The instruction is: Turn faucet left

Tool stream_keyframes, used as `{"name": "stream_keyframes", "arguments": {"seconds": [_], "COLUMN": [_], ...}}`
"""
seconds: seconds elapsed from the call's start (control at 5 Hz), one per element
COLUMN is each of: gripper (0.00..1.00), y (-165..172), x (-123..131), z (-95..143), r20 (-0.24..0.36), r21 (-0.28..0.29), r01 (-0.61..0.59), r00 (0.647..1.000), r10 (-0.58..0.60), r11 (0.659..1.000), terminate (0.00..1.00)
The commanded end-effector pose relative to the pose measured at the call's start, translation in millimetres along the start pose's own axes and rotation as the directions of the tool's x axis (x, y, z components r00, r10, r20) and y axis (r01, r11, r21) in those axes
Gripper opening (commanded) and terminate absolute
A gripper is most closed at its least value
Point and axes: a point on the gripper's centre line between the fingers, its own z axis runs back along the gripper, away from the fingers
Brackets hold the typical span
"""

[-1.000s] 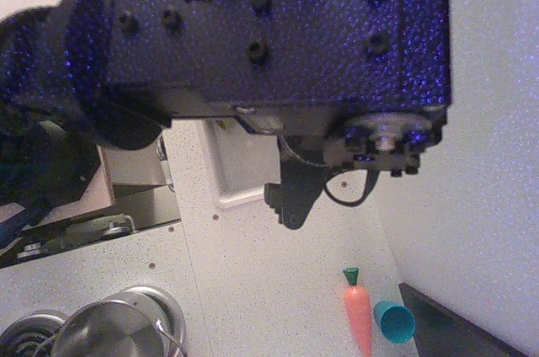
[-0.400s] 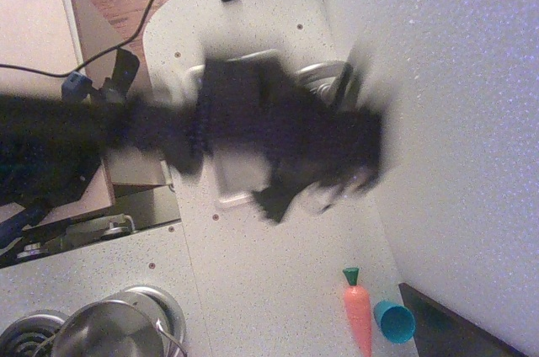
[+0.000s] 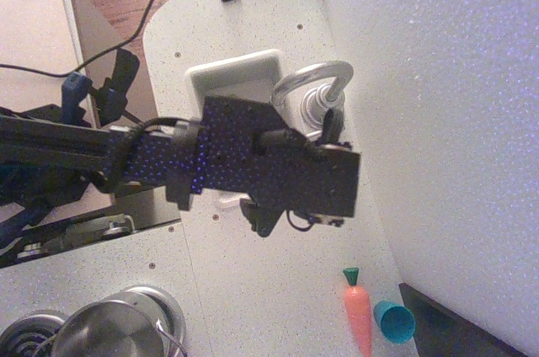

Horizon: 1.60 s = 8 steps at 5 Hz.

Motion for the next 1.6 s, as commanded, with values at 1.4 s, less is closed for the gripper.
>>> {"name": "stream_keyframes", "arguments": {"seconds": [1.4], "gripper": [1.0], "y": [148], "x": [-12], "z": [64], "r20": [0.319], "r21": [-0.068], "r01": [0.119], "r00": [0.943], "r10": [-0.091], "r11": [0.991], "terminate": [0.0]}}
